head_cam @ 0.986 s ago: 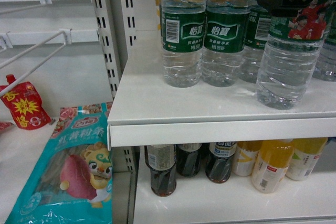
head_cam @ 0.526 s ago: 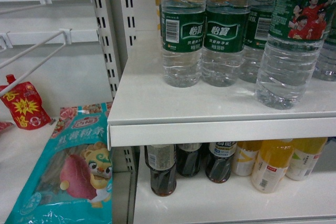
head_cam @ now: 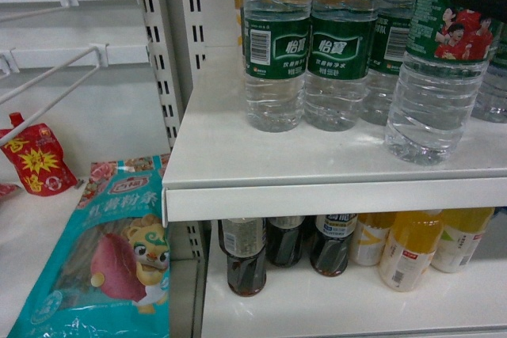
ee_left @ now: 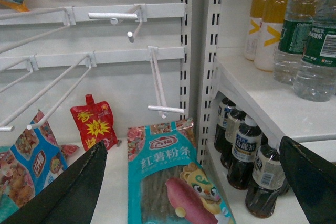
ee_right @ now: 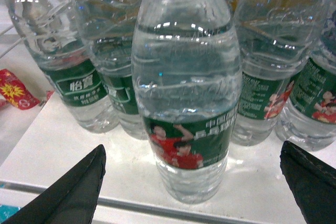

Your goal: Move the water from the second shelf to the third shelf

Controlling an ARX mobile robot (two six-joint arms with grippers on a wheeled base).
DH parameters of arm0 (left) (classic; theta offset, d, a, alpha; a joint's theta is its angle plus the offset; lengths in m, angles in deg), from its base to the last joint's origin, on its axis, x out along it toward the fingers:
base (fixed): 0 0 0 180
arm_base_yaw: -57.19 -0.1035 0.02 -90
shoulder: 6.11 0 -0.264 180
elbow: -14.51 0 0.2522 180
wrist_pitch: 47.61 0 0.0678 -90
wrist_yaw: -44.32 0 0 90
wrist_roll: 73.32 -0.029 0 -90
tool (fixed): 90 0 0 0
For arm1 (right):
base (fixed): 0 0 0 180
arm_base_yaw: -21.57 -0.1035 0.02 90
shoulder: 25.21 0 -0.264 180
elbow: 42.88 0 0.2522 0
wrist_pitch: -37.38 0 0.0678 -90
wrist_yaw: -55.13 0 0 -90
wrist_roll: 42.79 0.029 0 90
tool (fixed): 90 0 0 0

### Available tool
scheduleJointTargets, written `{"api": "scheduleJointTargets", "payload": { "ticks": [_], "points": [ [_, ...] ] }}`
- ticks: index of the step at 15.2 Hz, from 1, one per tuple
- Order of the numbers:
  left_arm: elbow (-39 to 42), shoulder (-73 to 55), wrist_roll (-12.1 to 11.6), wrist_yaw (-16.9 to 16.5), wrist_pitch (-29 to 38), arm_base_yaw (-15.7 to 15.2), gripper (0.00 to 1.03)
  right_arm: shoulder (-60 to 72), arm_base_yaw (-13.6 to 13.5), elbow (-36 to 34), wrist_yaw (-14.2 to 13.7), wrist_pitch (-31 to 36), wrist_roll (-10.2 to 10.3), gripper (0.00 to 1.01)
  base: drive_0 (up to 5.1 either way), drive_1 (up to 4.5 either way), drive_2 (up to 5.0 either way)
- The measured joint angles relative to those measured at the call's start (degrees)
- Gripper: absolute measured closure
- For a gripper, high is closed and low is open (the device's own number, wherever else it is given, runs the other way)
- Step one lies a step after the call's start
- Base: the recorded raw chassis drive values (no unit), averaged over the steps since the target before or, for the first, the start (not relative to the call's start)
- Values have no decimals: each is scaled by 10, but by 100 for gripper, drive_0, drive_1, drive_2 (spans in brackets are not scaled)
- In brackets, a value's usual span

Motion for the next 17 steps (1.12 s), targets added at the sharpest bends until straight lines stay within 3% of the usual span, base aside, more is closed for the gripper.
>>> {"api": "scheduleJointTargets", "payload": {
  "ticks": [7,8,9,10,12,17],
  "points": [
    [0,0,0,0,0,0,5,-159,-1,-73,22,-71,1,3,0,0,0],
    [0,0,0,0,0,0,5,-202,-1,-80,24,-97,3,3,0,0,0],
    [0,0,0,0,0,0,5,-366,-7,-105,10,-204,20,3,0,0,0],
    [0,0,0,0,0,0,5,-568,-68,-226,-194,-142,-27,33,0,0,0],
    [0,0,0,0,0,0,5,-586,-25,-263,-195,-137,-34,46,0,0,0],
    [0,0,0,0,0,0,5,-609,5,-301,-151,-131,-40,62,0,0,0]
  ]
}}
